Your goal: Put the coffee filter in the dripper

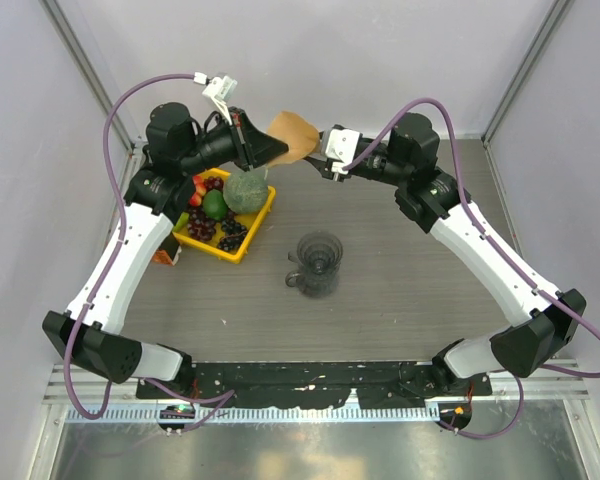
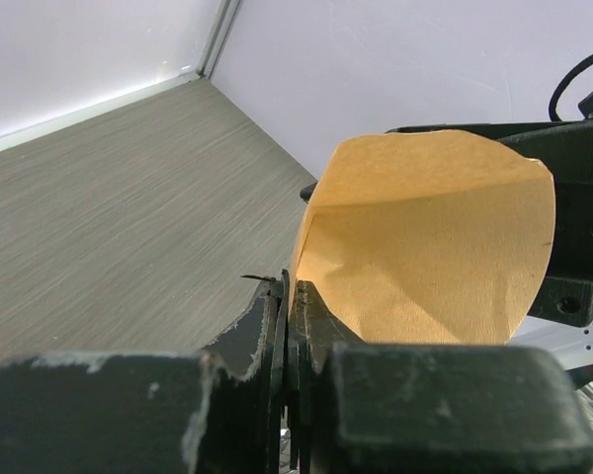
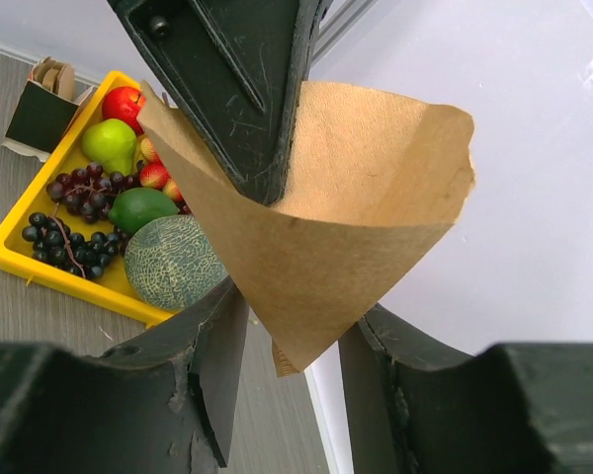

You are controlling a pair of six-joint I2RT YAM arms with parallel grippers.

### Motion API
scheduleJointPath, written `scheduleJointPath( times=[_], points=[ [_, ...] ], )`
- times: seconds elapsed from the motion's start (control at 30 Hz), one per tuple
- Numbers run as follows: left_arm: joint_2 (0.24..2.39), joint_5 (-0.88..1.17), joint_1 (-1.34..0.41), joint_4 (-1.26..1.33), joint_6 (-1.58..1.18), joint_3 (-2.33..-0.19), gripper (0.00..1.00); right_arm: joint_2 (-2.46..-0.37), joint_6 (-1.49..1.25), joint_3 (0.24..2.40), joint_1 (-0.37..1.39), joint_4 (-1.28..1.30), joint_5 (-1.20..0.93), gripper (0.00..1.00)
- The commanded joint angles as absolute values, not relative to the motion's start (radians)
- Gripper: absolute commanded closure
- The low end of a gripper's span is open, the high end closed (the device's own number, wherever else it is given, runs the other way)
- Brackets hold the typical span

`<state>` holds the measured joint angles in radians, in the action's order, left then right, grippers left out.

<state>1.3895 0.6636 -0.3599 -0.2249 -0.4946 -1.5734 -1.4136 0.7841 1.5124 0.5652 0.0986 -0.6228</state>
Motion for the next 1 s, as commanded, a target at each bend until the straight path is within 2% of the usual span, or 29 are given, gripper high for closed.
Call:
scheduleJointPath(
  times=[0.0,0.07,0.13,0.2,0.4,0.43,0.6,0.67,0.73,0.83,0.9,0.97],
  points=[
    [1.355,0.678,-0.362,-0.206,-0.473,-1.572,0.89,-1.374,0.788,1.523,0.56,0.069,-0.632,0.55],
    [1.351,0.689,-0.362,-0.203,-0.459,-1.574,0.85,-1.376,0.788,1.526,0.558,0.077,-0.643,0.55],
    [1.348,0.69,-0.362,-0.202,-0.443,-1.572,0.72,-1.376,0.787,1.529,0.554,0.084,-0.653,0.55],
    [1.347,0.698,-0.36,-0.202,-0.425,-1.574,0.63,-1.378,0.785,1.532,0.552,0.09,-0.669,0.55],
    [1.344,0.706,-0.361,-0.239,-0.318,-1.598,0.57,-1.39,0.792,1.568,0.54,0.15,-0.713,0.6],
    [1.338,0.718,-0.36,-0.25,-0.286,-1.604,0.54,-1.393,0.792,1.571,0.538,0.169,-0.724,0.6],
    [1.299,0.898,-0.296,-0.213,-0.173,-1.583,0.28,-1.396,0.775,1.6,0.517,0.235,-0.773,0.65],
    [1.289,0.994,-0.255,-0.199,-0.141,-1.592,0.12,-1.399,0.752,1.611,0.506,0.254,-0.807,0.67],
    [1.281,1.061,-0.204,-0.206,-0.101,-1.606,0.04,-1.402,0.711,1.623,0.494,0.27,-0.848,0.7],
    [1.282,1.178,-0.137,-0.32,0.068,-1.635,0.01,-1.413,0.657,1.643,0.466,0.287,-0.929,0.75],
    [1.276,1.187,-0.133,-0.513,0.312,-1.661,0.01,-1.425,0.623,1.666,0.462,0.317,-0.994,0.78],
    [1.256,1.178,-0.138,-0.574,0.44,-1.634,0.01,-1.425,0.612,1.669,0.462,0.344,-1.049,0.8]
  ],
)
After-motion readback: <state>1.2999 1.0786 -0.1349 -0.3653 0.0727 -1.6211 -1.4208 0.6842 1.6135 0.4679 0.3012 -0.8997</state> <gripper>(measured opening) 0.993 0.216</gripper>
